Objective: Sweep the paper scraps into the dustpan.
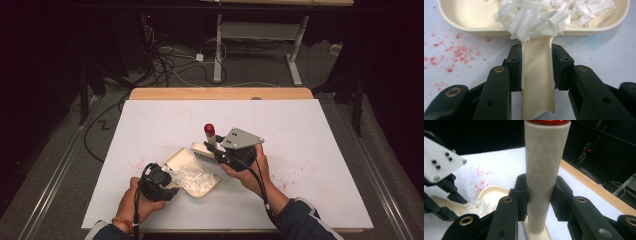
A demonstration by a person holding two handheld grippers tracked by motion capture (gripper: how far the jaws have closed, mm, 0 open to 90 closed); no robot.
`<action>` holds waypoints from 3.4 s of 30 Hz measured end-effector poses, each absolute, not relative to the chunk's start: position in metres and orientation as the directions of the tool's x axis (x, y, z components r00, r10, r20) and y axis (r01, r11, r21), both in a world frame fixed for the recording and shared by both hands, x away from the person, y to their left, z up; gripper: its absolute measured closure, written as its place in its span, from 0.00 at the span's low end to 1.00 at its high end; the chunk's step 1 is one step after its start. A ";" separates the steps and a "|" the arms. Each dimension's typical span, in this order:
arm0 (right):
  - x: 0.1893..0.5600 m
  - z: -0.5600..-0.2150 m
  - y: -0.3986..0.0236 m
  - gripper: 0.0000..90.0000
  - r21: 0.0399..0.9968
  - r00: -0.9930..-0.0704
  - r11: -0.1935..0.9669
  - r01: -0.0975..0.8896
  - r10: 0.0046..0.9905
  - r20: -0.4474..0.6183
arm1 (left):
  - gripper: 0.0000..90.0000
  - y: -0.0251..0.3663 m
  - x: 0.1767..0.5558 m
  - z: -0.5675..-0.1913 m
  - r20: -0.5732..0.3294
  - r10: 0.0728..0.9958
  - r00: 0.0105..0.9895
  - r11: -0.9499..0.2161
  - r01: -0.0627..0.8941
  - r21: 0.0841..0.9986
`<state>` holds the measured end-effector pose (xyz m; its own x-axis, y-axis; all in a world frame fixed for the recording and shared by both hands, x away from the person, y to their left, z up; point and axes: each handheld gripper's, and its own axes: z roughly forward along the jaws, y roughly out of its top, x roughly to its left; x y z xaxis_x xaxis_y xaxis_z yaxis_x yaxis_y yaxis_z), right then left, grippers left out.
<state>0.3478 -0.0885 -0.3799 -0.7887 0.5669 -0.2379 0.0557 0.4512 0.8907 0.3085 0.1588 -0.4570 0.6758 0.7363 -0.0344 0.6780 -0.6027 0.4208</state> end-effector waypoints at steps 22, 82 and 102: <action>0.331 -0.367 -0.105 0.78 0.926 -0.807 0.373 0.049 0.562 -0.184 | 0.70 0.154 0.321 -0.460 -0.035 0.750 0.661 -0.590 0.691 0.417; 0.312 -0.357 -0.218 0.78 0.926 -0.712 0.357 0.126 0.683 -0.167 | 0.70 0.158 0.352 -0.459 -0.025 0.827 0.561 -0.490 0.743 0.455; 0.296 -0.349 -0.285 0.78 0.910 -0.737 0.355 0.214 0.670 -0.088 | 0.70 0.187 0.359 -0.458 -0.048 0.893 0.448 -0.367 0.785 0.498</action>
